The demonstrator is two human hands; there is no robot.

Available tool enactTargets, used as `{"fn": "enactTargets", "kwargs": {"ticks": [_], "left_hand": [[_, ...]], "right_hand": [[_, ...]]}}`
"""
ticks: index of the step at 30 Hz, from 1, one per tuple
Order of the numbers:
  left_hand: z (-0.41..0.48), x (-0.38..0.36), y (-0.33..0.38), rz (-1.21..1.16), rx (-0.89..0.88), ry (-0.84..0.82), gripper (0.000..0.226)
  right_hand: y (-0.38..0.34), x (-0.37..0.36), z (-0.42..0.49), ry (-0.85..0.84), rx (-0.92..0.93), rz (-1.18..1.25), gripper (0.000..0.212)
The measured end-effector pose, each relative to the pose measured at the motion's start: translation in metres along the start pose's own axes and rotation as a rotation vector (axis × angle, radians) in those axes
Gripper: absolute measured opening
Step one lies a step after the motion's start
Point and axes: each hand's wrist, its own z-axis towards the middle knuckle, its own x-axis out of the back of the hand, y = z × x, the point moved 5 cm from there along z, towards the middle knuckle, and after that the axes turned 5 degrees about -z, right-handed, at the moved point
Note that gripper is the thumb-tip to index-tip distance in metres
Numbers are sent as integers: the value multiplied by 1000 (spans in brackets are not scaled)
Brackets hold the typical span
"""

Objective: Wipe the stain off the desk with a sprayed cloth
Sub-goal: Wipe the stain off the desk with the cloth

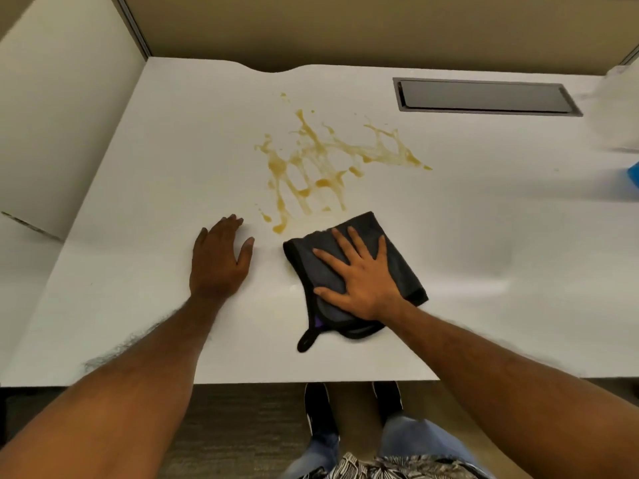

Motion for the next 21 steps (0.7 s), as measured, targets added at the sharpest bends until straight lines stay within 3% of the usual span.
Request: {"fn": "enactTargets", "kwargs": {"ticks": [7,11,15,21], "left_hand": [[1,-3,-3,12,5,9,53],[3,-3,-4,-19,16,14,54],[3,-2,-5,-25,16,7,55],[2,-4,-5,-12,23,0,54]], "right_hand": [[-8,1,56,-56,-171,12,68],[-48,-1,62,-61,-38,-10,76],[-37,1,30,26,74,32,64],[0,3,35,12,-111,33,69]]}}
